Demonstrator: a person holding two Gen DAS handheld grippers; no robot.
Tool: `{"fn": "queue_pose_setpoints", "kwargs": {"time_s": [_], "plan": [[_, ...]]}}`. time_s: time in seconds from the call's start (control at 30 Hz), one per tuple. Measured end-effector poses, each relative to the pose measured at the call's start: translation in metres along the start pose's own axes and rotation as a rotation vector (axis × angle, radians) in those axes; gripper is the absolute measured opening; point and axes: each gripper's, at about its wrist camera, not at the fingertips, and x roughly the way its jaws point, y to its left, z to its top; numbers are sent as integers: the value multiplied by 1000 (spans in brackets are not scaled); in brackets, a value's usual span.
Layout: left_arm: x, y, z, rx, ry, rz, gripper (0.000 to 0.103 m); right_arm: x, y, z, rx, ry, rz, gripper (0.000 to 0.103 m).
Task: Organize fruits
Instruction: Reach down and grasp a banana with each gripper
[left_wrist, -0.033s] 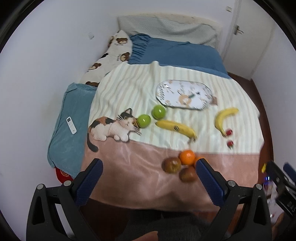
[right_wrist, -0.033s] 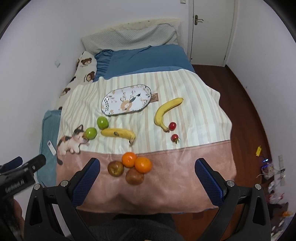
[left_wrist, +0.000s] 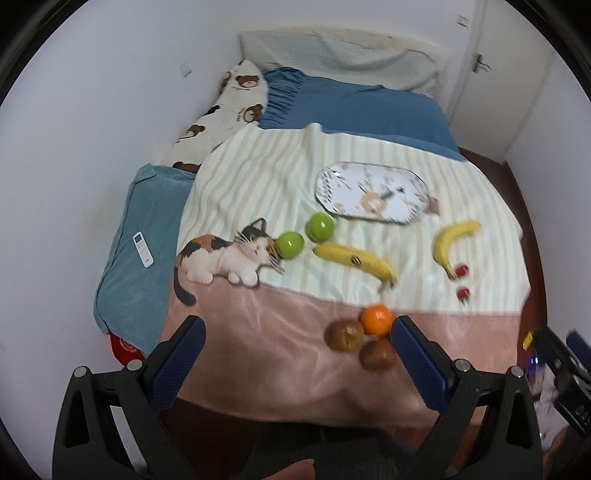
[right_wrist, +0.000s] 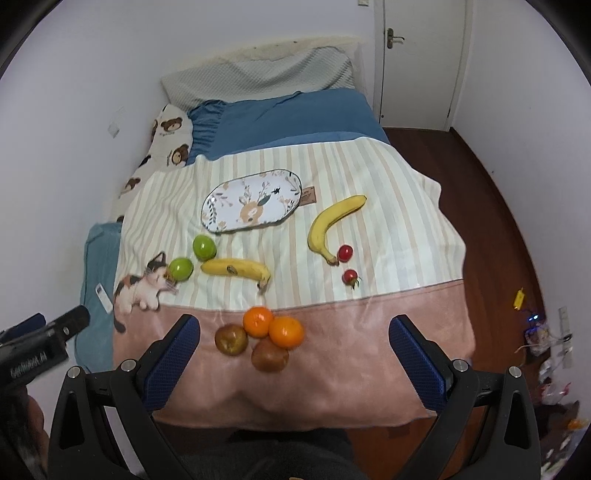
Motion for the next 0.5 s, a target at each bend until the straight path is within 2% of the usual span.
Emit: {"fn": "queue_pose_setpoints", "kwargs": {"time_s": [0.13, 0.2, 0.33, 0.5], "plan": [[71, 6, 42, -91, 164, -87, 103, 50, -24, 20, 62, 32, 32, 103], [104, 4, 55, -145, 238, -166, 103, 79, -35, 32, 94, 52, 49, 103], [182, -11, 72, -264, 380, -250, 102, 139, -49, 57, 125, 76, 64, 103], [275, -46, 77, -378, 560, -303, 88, 215, -59, 91, 159, 128, 63, 100]]}}
